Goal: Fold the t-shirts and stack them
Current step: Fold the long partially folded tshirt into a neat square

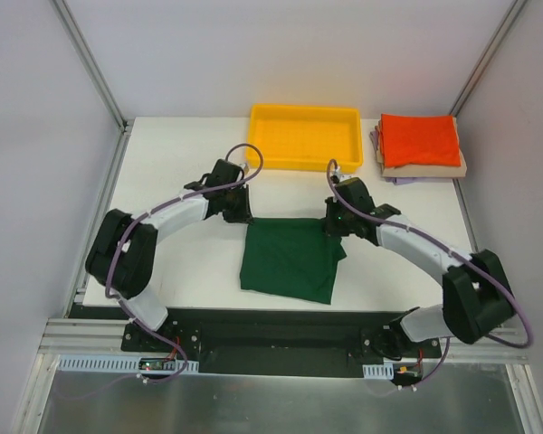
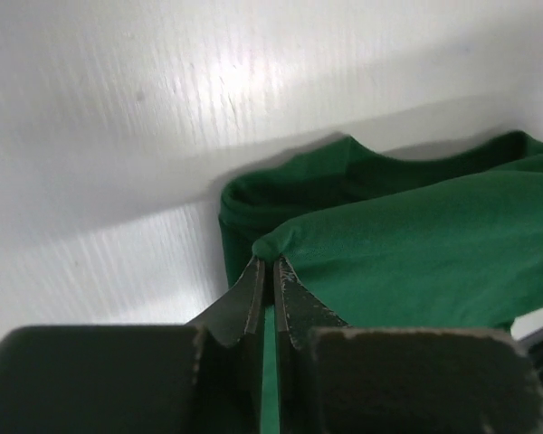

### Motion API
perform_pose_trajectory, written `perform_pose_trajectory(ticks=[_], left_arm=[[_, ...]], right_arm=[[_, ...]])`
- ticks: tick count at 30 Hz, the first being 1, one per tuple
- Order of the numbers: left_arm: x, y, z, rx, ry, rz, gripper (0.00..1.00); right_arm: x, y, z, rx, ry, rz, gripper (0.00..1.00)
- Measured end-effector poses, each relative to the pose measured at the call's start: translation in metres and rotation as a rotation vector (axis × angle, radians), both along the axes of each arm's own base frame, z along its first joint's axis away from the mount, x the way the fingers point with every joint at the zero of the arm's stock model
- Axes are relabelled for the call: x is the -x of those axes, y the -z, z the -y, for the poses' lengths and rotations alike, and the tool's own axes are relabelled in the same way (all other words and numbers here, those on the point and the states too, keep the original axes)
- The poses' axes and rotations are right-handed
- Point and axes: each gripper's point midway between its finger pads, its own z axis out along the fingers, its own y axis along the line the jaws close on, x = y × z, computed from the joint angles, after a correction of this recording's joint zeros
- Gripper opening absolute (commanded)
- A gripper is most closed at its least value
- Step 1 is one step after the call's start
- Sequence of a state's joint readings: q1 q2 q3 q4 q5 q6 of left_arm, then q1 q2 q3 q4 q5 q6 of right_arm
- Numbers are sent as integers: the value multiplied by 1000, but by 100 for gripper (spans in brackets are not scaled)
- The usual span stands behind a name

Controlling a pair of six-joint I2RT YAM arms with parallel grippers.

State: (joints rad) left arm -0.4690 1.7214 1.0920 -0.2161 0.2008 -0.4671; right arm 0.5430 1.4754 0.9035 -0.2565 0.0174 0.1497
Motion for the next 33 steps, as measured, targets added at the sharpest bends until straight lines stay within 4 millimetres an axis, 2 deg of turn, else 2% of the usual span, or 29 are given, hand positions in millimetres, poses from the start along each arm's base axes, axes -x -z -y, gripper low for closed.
perform_pose_trajectory(ticks=[5,9,14,17,21,23,26,28,33], left_arm=[[23,-46,-10,71,-9,114,0],[50,-80,-22,154,-34,226,0],[89,-92,-38,236,-55,314,0],[100,-97,-41,263,-56,347,0],[95,-100,-38,280,-54,363,0],[90,-95,-34,272,-51,341,0],[76,-88,-23,256,-41,291,0],[62,-85,-15,243,-36,271,0],[30,-75,1,204,-26,243,0]], right_arm=[[26,-50,-9,-173,-72,111,1],[49,-75,-19,-316,-133,169,2],[79,-74,-31,-487,-170,144,1],[91,-64,-30,-539,-132,107,1],[96,-59,-22,-593,-42,119,2],[90,-57,-17,-594,2,137,7],[74,-51,-5,-568,88,162,13],[61,-42,7,-536,150,167,13],[33,-6,44,-418,303,126,23]])
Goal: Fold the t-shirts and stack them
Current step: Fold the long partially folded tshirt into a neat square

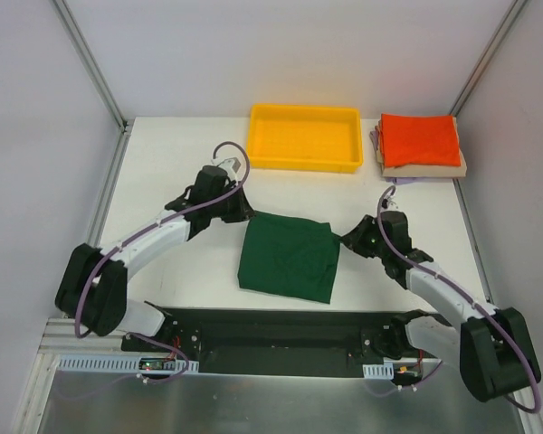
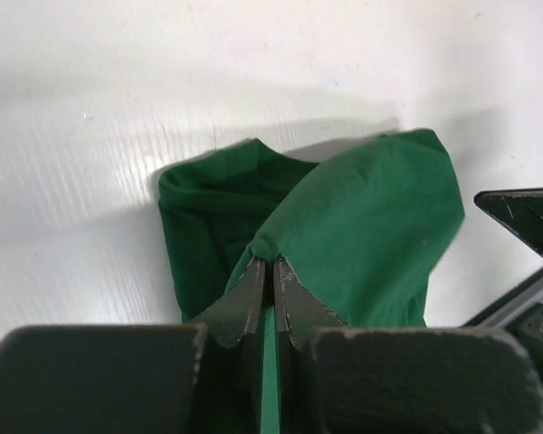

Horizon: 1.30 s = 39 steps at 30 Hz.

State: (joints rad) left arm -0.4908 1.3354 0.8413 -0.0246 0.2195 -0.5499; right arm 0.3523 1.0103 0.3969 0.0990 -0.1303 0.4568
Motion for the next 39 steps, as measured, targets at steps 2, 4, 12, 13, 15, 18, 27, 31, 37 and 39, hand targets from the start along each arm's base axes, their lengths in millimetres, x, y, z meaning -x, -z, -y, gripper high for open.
perform_pose_trajectory(ticks=[2,4,12,13,15,18,27,31,37,39], left_arm=[[-14,8,6,-22,2,-17,6],[-24,18,8,-47,-6,-32,4],[-41,46,2,-140,-56,-91,0],[-41,46,2,-143,-59,-89,0],[-41,47,1,-146,-61,-90,0],[-42,47,0,-151,-63,-87,0],[-43,48,-2,-160,-70,-83,0],[-43,47,-2,-162,-66,-80,0],[-43,47,-2,-164,-65,-77,0],[-43,47,-2,-165,-64,-78,0]], right_arm=[[-6,12,9,24,30,-41,30],[-9,21,15,42,45,-72,34],[-20,-3,-5,78,-103,11,48],[-19,-7,-12,86,-132,21,48],[-17,-12,-20,96,-172,32,44],[-18,-15,-26,111,-195,27,40],[-24,5,-34,179,-209,-104,41],[-25,11,-32,211,-195,-146,42],[-35,15,-29,246,-151,-179,47],[-35,17,-26,258,-141,-189,46]])
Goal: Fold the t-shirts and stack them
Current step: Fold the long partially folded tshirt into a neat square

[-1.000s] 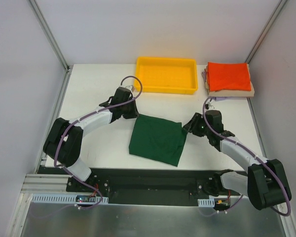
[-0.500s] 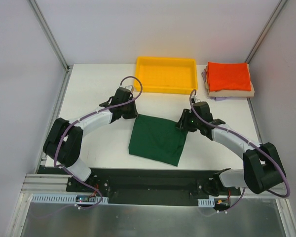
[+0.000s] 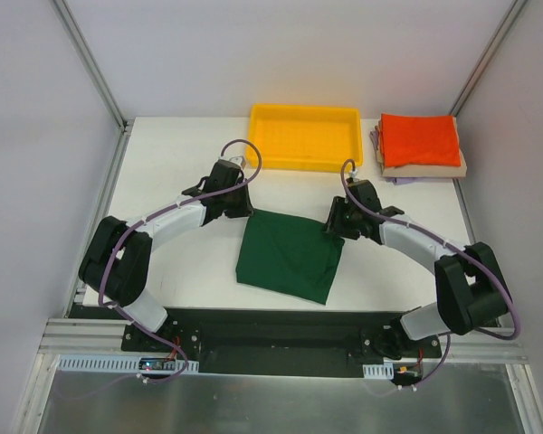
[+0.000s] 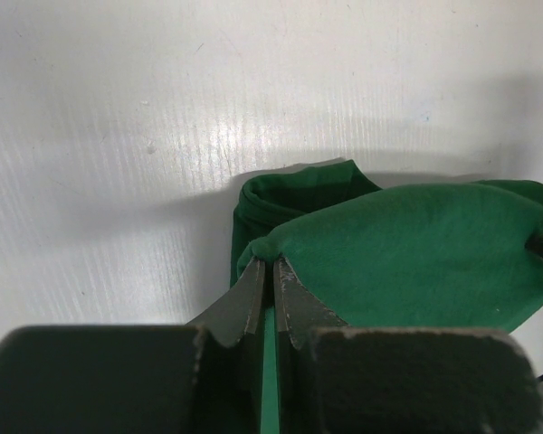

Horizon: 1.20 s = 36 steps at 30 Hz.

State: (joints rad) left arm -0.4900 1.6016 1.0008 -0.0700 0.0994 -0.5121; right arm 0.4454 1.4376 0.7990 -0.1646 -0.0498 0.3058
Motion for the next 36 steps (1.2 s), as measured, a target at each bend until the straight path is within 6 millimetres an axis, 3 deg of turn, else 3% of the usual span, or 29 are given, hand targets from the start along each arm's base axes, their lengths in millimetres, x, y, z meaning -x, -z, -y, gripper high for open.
perform_pose_trajectory(ticks=[3,7,9,13,16,19,24,30,36], left_arm=[[0,0,0,0,0,0,0],[0,0,0,0,0,0,0],[0,0,0,-1,1,-1,0],[0,-2,-1,-2,1,3,0],[6,-12,-4,9,0,26,0],[20,-28,-12,31,-4,68,0],[56,-65,-31,105,-26,180,0],[102,-97,-49,221,-18,325,0],[119,-118,-52,288,9,413,0]], right_arm=[[-5,3,-1,13,5,-12,38],[-13,7,-6,10,4,-18,9],[-16,8,-7,9,4,-20,1],[-18,3,-9,-3,1,1,1],[-11,-16,-11,-35,-21,54,1],[8,-50,-16,-98,-73,144,1],[61,-102,-27,-254,-209,300,1],[119,-122,-29,-441,-330,387,1],[152,-144,-42,-563,-448,424,1]])
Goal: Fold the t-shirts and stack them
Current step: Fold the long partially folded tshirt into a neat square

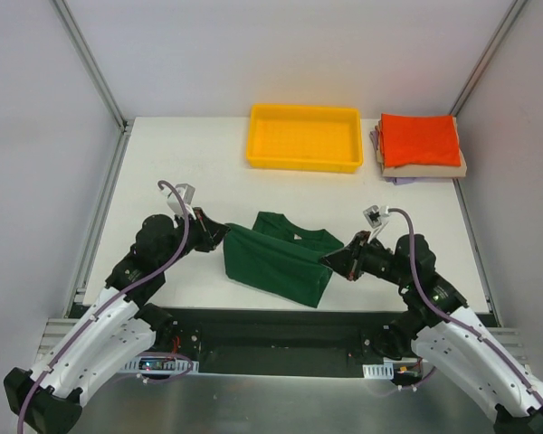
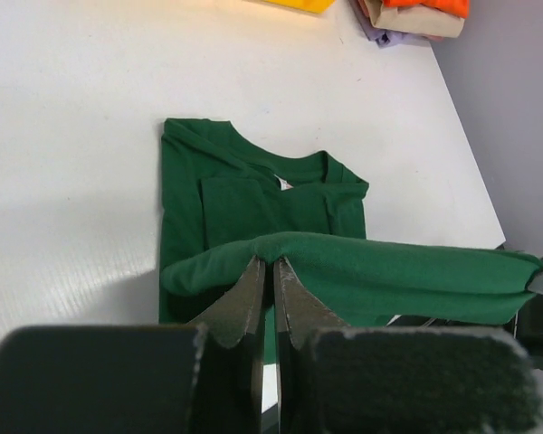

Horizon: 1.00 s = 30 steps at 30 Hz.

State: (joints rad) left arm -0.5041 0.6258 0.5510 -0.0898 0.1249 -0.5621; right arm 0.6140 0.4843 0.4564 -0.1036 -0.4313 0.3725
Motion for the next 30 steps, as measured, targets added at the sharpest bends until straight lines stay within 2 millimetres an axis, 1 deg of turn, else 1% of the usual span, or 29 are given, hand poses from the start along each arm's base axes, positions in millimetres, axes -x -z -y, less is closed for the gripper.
perform_pose_trajectory(ticks=[2,7,9,11,13,18,21,28,29,30], left_arm=[[1,-2,0,5,2,9,0],[3,4,-3,3,-7,9,0],[3,5,-5,0,-19,12,0],[1,7,-7,-5,-30,9,0],[-3,10,-6,-12,-39,2,0],[-25,28,1,-56,-62,-56,0],[-44,37,13,-81,-53,-102,0],[-80,49,43,-96,-1,-159,0],[-85,51,49,-100,10,-166,0],[-96,57,60,-112,36,-183,0]], right_arm=[[7,-4,-5,-17,-38,2,1],[23,-18,-20,-70,-142,29,1],[26,-20,-22,-79,-152,27,1],[24,-19,-21,-76,-132,19,1],[18,-15,-17,-62,-87,10,1],[-6,9,-1,18,88,-32,1],[-21,24,15,77,206,-59,1],[-53,49,54,149,427,-123,1],[-56,53,58,158,449,-133,1],[-64,59,68,180,503,-147,0]])
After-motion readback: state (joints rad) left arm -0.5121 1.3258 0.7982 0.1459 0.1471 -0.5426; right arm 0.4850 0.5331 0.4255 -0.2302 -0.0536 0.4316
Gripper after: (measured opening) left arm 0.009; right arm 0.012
